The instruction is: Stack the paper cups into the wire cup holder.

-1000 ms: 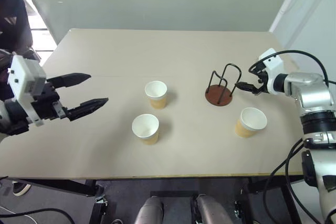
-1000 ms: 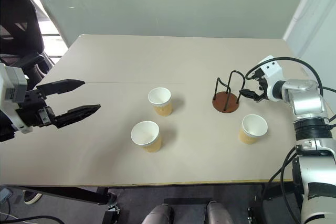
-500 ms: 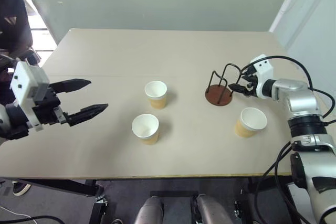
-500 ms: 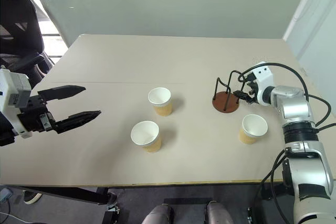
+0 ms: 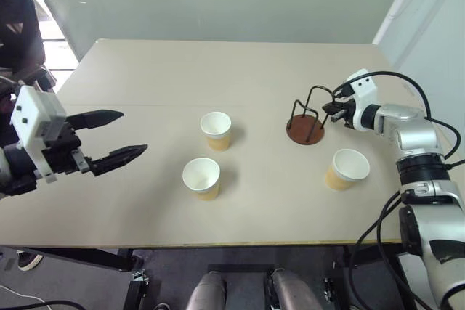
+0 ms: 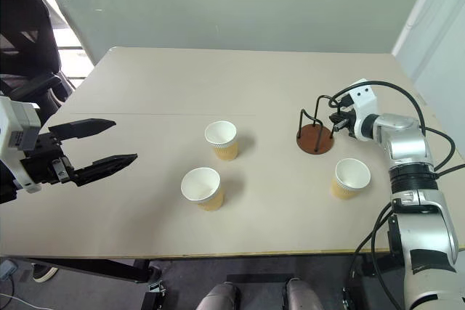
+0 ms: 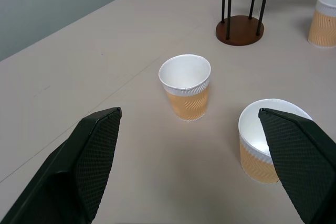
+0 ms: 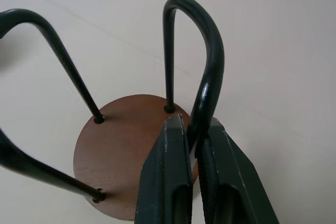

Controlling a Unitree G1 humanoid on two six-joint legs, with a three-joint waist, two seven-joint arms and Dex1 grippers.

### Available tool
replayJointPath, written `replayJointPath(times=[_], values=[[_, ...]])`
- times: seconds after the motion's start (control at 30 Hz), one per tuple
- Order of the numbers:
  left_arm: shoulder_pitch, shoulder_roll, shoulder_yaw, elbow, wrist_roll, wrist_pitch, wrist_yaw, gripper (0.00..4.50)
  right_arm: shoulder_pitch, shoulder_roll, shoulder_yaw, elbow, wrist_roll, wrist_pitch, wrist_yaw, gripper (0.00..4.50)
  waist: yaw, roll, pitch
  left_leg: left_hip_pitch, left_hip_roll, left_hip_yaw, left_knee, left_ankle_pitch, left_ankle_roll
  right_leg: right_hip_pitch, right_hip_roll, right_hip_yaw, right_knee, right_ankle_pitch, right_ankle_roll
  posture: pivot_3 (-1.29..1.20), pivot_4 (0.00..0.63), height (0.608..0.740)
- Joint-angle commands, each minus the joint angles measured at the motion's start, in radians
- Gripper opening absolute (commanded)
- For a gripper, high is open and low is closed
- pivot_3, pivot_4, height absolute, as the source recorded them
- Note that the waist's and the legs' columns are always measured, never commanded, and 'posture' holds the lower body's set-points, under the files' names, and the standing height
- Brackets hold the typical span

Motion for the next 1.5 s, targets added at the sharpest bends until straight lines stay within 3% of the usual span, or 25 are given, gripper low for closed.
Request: replayJointPath(times=[0.03,0.3,0.7,0.93,1.5], values=[[-0.011,0.018,0.019,-0.019,0.0,-0.001,0.002,4.5,0.02,-0.036,-0.003,-0.166,0.083,0.019,0.146,0.07,0.0,0.0,0.0,-0.001,0.0,0.0,0.0,0.0,0.0,0.0,0.0,0.0,0.0,0.0,0.0,0.0,0.15,0.74],[-0.022,0.021,0.002,-0.016,-0.002,-0.001,0.0,4.5,0.11,-0.089,0.002,-0.5,0.22,0.129,0.304,0.07,0.0,0.0,0.0,-0.005,0.0,0.0,0.001,0.0,-0.002,-0.003,0.001,-0.001,-0.001,0.0,0.0,0.0,0.15,0.74],[-0.055,0.026,-0.042,-0.005,-0.001,0.0,-0.006,4.5,0.32,-0.072,0.106,-0.923,0.283,0.32,0.193,0.07,-0.002,0.0,0.0,-0.005,0.0,0.0,0.009,0.001,-0.002,-0.001,0.001,0.0,0.001,-0.002,-0.003,0.0,0.15,0.74],[-0.07,0.025,-0.064,0.006,0.0,-0.003,-0.009,4.5,0.353,-0.064,0.137,-0.973,0.305,0.353,0.156,0.07,-0.002,-0.001,0.0,-0.006,-0.001,0.0,0.016,0.001,-0.001,0.001,0.002,0.001,0.001,-0.003,-0.004,0.0,0.15,0.74],[-0.049,0.022,-0.051,-0.009,-0.003,0.004,-0.002,4.5,0.305,-0.06,0.272,-0.869,0.251,0.191,0.216,0.07,-0.001,-0.001,-0.001,-0.007,-0.001,0.0,0.015,0.001,-0.001,0.0,0.002,0.001,0.0,-0.003,-0.005,0.0,0.15,0.74]])
